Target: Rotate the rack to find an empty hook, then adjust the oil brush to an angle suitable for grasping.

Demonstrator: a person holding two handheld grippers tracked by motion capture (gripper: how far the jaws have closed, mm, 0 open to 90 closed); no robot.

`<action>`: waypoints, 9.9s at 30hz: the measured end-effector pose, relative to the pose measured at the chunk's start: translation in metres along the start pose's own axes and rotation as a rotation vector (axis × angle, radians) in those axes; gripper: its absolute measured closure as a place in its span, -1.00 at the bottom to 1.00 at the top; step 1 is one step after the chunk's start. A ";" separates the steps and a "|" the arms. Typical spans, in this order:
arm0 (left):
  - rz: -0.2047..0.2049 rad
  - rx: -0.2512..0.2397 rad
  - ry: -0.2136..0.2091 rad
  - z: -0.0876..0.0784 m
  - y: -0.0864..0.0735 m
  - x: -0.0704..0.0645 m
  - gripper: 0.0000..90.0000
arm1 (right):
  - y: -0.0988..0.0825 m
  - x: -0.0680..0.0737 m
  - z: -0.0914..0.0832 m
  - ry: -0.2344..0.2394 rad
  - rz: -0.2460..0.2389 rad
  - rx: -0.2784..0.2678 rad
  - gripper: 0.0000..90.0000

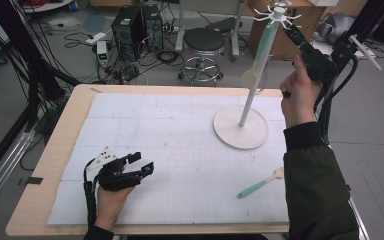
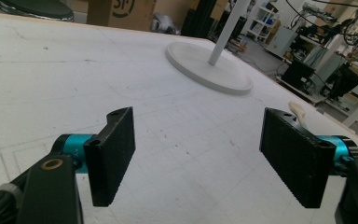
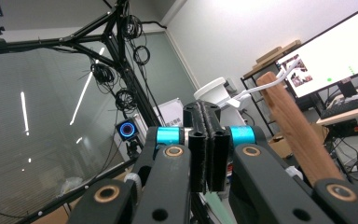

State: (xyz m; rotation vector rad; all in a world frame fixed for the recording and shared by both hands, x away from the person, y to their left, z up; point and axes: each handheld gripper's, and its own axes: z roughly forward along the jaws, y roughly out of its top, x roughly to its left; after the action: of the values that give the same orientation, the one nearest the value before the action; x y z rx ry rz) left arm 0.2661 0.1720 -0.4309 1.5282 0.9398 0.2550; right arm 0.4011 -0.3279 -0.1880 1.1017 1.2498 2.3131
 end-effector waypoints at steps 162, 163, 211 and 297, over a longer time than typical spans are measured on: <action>0.080 -0.035 -0.088 -0.003 -0.002 -0.017 -0.38 | -0.130 -0.010 -0.153 -0.125 -0.177 0.345 -0.36; 0.081 -0.034 -0.088 -0.003 -0.002 -0.017 -0.38 | -0.132 -0.010 -0.156 -0.126 -0.184 0.357 -0.36; 0.081 -0.035 -0.113 0.004 -0.008 -0.021 -0.38 | -0.190 -0.035 -0.198 -0.030 -0.105 0.677 0.51; 0.098 -0.089 -0.132 -0.003 -0.003 -0.026 -0.36 | -0.220 -0.040 -0.218 -0.129 0.052 0.964 0.99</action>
State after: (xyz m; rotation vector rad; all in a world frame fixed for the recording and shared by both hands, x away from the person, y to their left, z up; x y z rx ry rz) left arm 0.2467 0.1562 -0.4237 1.4919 0.7414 0.2596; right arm 0.2444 -0.3504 -0.4570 1.5033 2.3783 1.5776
